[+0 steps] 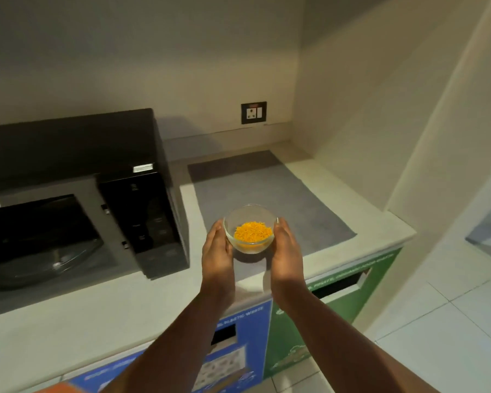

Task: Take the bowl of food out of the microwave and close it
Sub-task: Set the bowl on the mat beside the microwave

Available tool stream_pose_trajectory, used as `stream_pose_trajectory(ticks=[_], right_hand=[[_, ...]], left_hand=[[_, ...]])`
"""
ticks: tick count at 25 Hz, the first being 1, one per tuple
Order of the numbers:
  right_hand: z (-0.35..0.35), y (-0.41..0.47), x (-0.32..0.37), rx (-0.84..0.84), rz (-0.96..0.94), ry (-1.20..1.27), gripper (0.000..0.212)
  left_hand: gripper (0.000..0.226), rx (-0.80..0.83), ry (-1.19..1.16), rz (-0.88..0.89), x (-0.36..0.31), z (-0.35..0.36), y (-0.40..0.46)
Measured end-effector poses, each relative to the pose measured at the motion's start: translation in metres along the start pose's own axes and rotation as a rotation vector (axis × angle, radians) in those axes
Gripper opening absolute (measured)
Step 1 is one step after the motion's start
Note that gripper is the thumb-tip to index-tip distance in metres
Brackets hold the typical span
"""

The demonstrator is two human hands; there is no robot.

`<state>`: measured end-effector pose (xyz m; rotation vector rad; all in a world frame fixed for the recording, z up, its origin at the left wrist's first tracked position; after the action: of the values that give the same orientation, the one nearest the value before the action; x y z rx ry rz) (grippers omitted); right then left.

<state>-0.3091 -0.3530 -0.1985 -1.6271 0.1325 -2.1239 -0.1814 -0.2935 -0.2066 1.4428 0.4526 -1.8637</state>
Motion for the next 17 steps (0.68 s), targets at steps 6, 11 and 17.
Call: stream_pose_trajectory(ticks=[6, 11, 17], right_hand=[[-0.043, 0.1, 0.011, -0.027, 0.005, -0.139, 0.073], [-0.059, 0.154, 0.0, -0.01, 0.059, -0.152, 0.037], [-0.064, 0.171, -0.01, -0.068, 0.058, -0.156, 0.07]], left_hand=[[0.035, 0.009, 0.078, -0.02, 0.065, 0.055, 0.058], [0.044, 0.038, 0.126, -0.007, 0.105, 0.069, 0.089], [0.04, 0.023, 0.163, 0.009, 0.127, 0.071, 0.104]])
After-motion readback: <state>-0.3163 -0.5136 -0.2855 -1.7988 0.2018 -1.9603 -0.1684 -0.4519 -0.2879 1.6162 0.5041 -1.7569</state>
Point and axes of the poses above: each hand's wrist, its own y-axis towards the middle knuckle, its own z-axis out of the palm, x = y × z, the point moved 7 cm from there along y, towards the middle knuckle, and after that the axes turned 15 degrees about z, right-handed, at the moved point
